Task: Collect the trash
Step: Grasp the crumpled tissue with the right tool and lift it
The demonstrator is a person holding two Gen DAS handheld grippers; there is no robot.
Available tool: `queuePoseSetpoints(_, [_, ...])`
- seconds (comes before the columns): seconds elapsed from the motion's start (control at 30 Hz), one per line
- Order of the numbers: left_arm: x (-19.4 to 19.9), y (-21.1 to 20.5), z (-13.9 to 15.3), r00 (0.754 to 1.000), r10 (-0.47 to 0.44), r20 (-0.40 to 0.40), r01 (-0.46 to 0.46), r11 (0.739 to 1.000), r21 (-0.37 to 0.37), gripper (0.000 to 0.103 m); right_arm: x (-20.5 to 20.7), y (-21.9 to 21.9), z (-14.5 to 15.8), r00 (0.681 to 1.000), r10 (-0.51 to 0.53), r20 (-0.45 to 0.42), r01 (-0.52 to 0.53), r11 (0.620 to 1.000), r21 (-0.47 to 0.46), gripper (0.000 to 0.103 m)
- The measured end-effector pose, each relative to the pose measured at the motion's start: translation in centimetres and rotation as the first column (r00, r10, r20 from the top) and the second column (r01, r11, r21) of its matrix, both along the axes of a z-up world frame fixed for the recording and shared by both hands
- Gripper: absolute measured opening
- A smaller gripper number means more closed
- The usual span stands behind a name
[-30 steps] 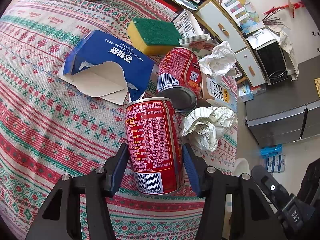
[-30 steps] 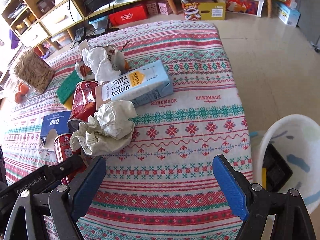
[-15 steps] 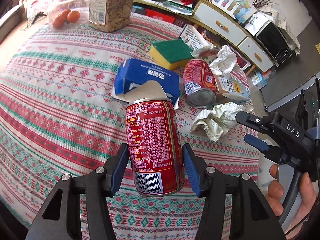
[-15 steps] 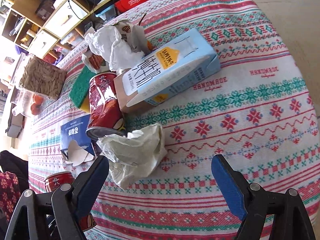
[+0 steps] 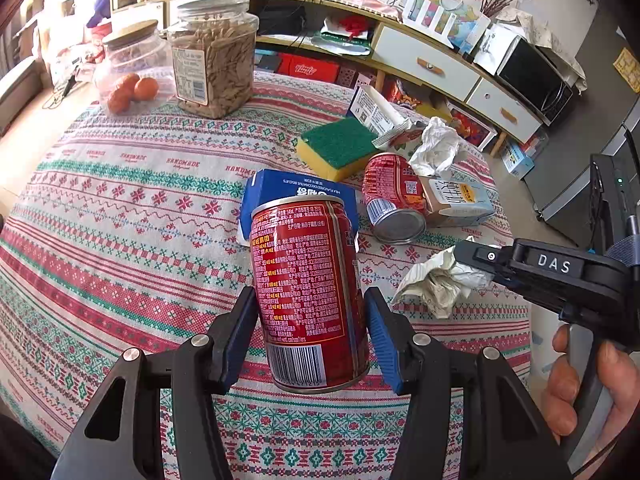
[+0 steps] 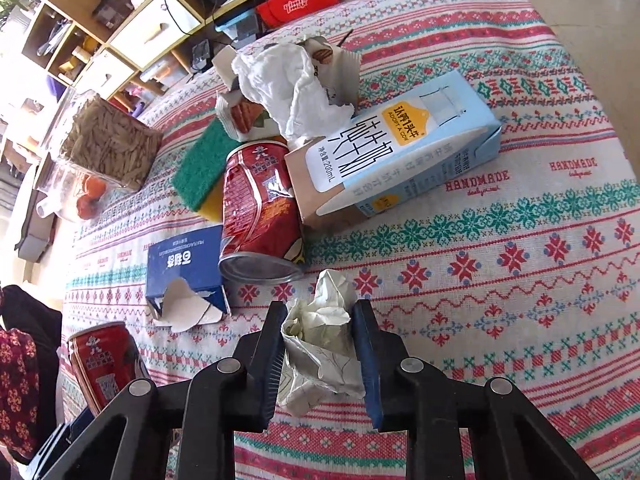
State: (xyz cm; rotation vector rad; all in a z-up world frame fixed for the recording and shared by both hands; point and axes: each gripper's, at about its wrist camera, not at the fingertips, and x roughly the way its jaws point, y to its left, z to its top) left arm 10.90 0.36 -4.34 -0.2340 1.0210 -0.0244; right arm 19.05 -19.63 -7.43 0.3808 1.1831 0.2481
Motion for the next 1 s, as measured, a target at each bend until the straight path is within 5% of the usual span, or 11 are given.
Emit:
queuePoseSetpoints(0.57, [-2.0,-5.4,2.3,0.981,-0.180,0.073,0.179,0.984,0.024,0.056,-4.5,-6.9,4.9,0.990,-0.119,0.078,0.120,0.993,-0.009,0.030])
queuePoseSetpoints(0.8, [-3.3,-10.3,2.7,0.947,-0.313,0.065,0.315,0.949,-0.019,0.056,-6.6,-12.8,6.7,0.967,-0.237,0.092,0.240,0.971,-0.022,0.030])
queuePoseSetpoints(1.0, [-4.3,-15.7,3.1,0.905,-0.421,0.061,0.424,0.904,-0.054,0.056,-9.3,-20.7,9.4,0.910,-0.385,0.153,0.388,0.922,0.015,0.030])
